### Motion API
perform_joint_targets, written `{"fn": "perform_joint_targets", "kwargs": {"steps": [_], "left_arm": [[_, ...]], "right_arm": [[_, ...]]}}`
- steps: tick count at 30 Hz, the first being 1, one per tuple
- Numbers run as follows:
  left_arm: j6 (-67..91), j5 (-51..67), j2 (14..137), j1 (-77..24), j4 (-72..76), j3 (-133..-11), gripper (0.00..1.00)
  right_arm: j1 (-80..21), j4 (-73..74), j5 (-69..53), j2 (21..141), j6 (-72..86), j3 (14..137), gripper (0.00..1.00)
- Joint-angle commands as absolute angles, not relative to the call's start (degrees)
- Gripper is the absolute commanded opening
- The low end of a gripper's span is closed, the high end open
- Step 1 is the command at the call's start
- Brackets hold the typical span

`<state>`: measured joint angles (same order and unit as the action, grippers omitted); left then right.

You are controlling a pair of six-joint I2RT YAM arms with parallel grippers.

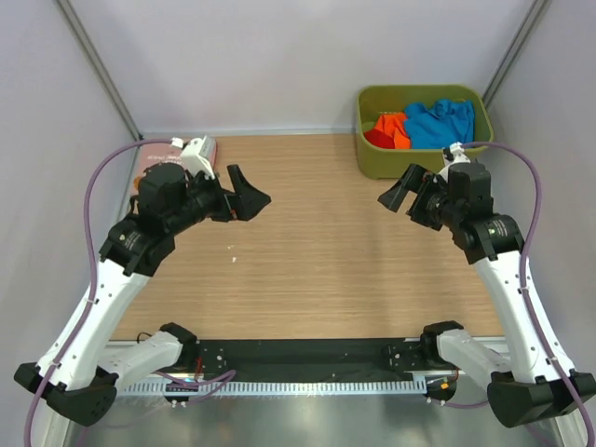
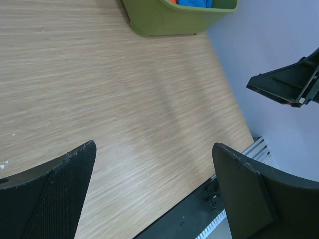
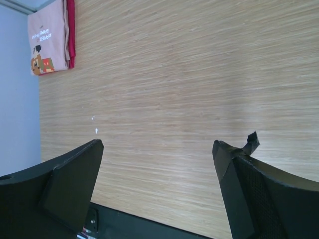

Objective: Fold and stack the t-shirts
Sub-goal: Grab the tshirt from the pile

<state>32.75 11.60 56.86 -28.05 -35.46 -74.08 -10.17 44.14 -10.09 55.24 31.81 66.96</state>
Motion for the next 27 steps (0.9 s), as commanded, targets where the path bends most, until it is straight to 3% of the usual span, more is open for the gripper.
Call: {"fn": "perform_joint_targets", "kwargs": {"steps": [1,6,11,13,18,27], "left_arm": [[28.3,11.0,55.6,-28.0,-33.7,-72.4,1.00],[23.9,5.5,54.0,-28.1,-32.6,-67.5,1.00],[20.0,4.8,54.0,-28.1,-32.6,-65.7,1.00],[20.6,4.7,53.6,-28.1,-31.7,-63.5,1.00],[21.4,0.5,50.3,-28.1,-27.5,-56.8,1.00],[21.0,1.5,49.6,-28.1,-26.7,-55.1,1.00]], "right_arm": [[-10.5,41.1,-8.5,56.8,32.8,68.8,1.00],[-10.4,38.7,4.1,63.0,33.1,74.5,1.00],[-9.6,37.8,17.5,80.4,28.6,92.2,0.97],[-7.2,39.2,20.2,86.2,26.6,100.9,0.91],[-1.9,40.2,17.0,101.8,22.6,114.7,0.77],[4.7,36.7,16.5,121.1,13.5,130.3,0.74]]}}
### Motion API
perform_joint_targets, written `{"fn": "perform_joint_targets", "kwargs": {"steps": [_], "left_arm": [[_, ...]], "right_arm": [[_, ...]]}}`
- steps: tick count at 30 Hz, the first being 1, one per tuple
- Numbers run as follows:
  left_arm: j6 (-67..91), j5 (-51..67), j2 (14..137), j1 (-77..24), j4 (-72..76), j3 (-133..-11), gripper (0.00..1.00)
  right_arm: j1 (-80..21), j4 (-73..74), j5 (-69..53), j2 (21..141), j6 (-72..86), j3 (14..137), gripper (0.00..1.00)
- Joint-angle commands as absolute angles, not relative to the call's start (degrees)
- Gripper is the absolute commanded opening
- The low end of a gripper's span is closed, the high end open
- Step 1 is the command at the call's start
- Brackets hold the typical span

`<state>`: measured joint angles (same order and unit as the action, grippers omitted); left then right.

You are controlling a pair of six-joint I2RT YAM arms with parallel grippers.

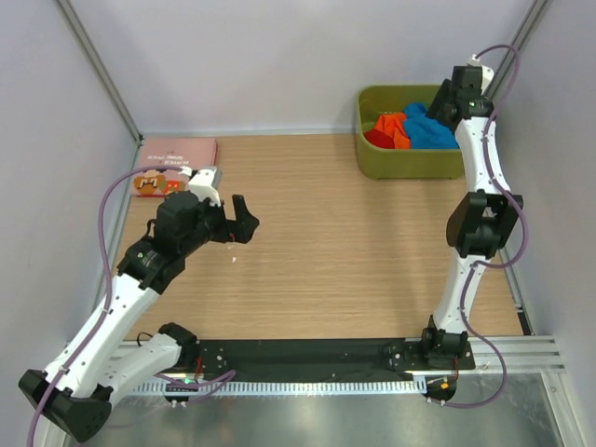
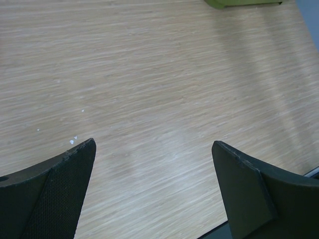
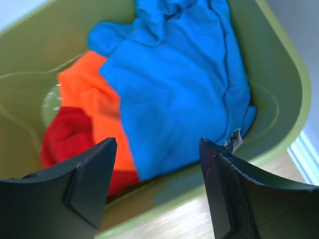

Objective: Fold and stack the t-shirts
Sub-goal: Grab the tshirt from the pile

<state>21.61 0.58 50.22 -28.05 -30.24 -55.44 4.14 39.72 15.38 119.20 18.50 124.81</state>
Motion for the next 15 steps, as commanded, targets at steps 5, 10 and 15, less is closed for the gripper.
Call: {"fn": "perform_joint_targets", "kwargs": {"steps": [5,10,15], "left_arm": [[21.3,2.1,50.7,-28.2,-26.7,-55.2,1.00],[21.1,1.5,53.1,-28.1,-27.3,-55.7,1.00],[20.6,-1.8,55.0,-28.2,-28.4,-56.3,1.00]], "right_arm": [[6.2,28.1,17.0,128.5,12.9,132.3,0.70],[6.5,21.4,16.1,134.8,14.9,134.6,0.69],[7.3,15.8,18.3,142.1,16.4,138.2,0.69]]}}
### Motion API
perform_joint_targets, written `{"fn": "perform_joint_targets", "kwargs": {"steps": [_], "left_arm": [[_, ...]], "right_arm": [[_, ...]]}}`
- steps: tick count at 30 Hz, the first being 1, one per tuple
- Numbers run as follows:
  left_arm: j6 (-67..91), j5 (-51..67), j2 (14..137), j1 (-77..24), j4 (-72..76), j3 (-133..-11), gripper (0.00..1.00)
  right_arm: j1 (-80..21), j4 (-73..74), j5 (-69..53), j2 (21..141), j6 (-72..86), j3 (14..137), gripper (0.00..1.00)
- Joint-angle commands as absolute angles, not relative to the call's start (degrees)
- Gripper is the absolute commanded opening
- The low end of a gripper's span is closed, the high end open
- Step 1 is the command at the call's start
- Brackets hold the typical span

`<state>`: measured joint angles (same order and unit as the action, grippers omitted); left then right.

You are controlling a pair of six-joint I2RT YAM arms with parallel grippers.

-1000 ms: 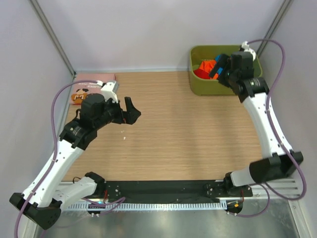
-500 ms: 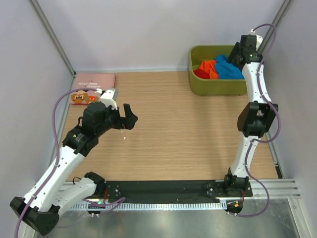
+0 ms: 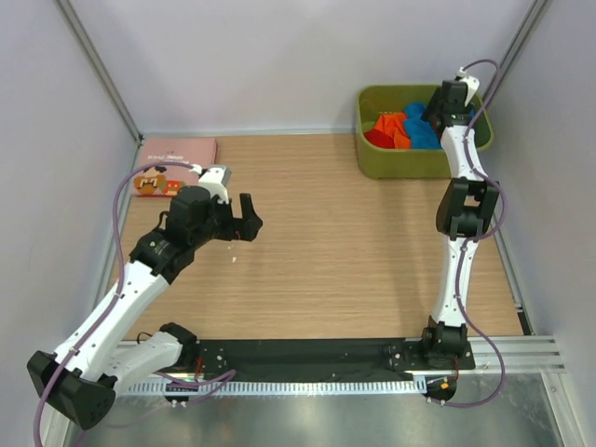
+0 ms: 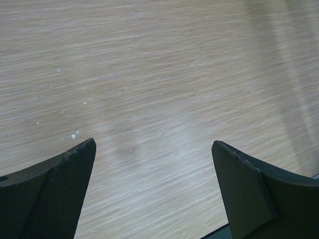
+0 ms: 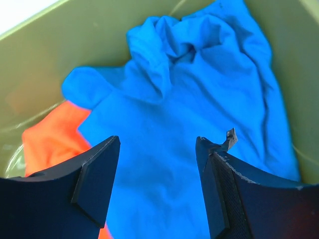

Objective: Fold and stack the t-shirts
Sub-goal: Grab the tshirt from the pile

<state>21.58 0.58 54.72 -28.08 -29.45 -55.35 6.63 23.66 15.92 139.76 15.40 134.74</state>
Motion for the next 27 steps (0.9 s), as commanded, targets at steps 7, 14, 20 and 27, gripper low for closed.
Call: {"fn": "perform_joint_targets", "kwargs": {"steps": [7,14,20,27], "left_arm": [[19.3,-5.2,55.5,-28.1,-28.4,-56.5,1.00],[18.8,-7.1,56.0,-28.1,-27.3,-56.8,1.00],[19.2,-7.0,57.0,-28.0,-27.2,-56.5,1.00],[19.4,-6.4,59.2,-27.8,-28.2,-57.6,1.00]], "right_arm": [[8.6,7.2,15.6,148.8,17.4,140.1,0.64],[8.9,0.3,14.6,153.2,15.1,143.7,0.05],[8.9,-5.6,11.4,147.5,12.1,141.9,0.01],[8.9,-11.2,7.2,129.2,12.4,129.7,0.01]]}}
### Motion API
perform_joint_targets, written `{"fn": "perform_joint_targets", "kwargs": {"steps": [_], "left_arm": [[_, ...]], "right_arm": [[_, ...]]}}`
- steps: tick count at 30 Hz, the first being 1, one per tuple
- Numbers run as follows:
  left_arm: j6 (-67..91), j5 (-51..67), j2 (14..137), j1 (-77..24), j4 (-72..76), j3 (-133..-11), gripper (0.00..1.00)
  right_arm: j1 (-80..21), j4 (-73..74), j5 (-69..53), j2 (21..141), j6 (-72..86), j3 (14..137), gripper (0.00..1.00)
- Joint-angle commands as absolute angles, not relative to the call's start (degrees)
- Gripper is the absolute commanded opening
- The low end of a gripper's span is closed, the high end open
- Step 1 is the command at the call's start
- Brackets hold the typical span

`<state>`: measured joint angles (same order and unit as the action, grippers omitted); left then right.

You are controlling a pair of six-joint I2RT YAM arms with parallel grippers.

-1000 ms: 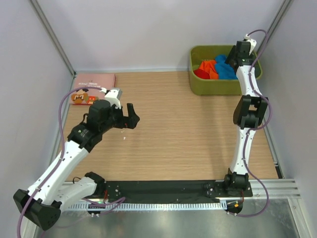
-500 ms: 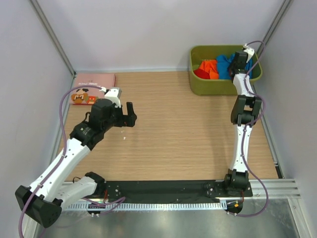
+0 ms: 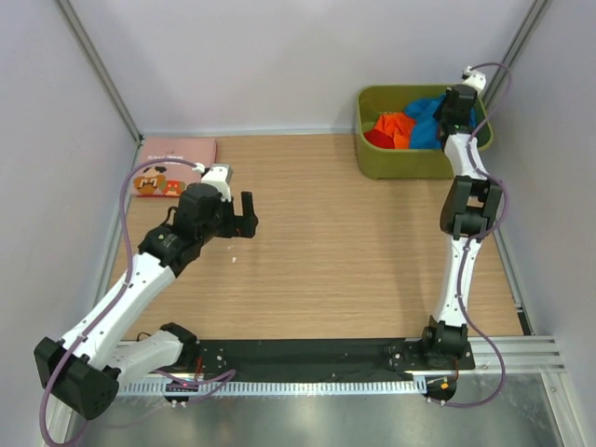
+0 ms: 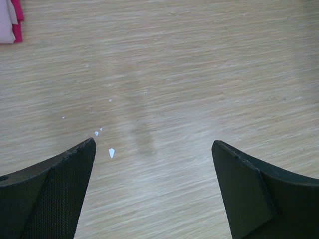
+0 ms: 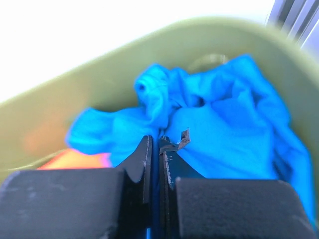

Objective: Fold and stack the t-shirts
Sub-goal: Grab the tshirt from the pile, then move the tshirt to the center of the board

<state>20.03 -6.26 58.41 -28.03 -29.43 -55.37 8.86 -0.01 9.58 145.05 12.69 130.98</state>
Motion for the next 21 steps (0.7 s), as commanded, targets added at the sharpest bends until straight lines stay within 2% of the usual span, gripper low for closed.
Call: {"fn": "perform_joint_targets", "kwargs": {"steps": [1,9,14,21], "left_arm": [[19.5,-5.7,59.2,-27.7,-28.3,-57.7,1.00],[20.8,-2.9,57.7,-27.4,-28.4,-57.3,1.00],[22.1,-4.4,54.5,-27.2,-27.9,-56.8,1.00],[24.6,-6.3,50.0,-25.4,-26.5,-55.3,1.00]], "right_arm": [[9.0,-11.0,6.8,127.6,12.6,129.3,0.01],[8.7,7.3,-7.5,116.6,16.3,140.9,0.01],[7.9,9.2,-12.7,101.0,22.9,130.6,0.01],[2.1,13.1,-22.9,85.3,29.3,115.4,0.01]]}}
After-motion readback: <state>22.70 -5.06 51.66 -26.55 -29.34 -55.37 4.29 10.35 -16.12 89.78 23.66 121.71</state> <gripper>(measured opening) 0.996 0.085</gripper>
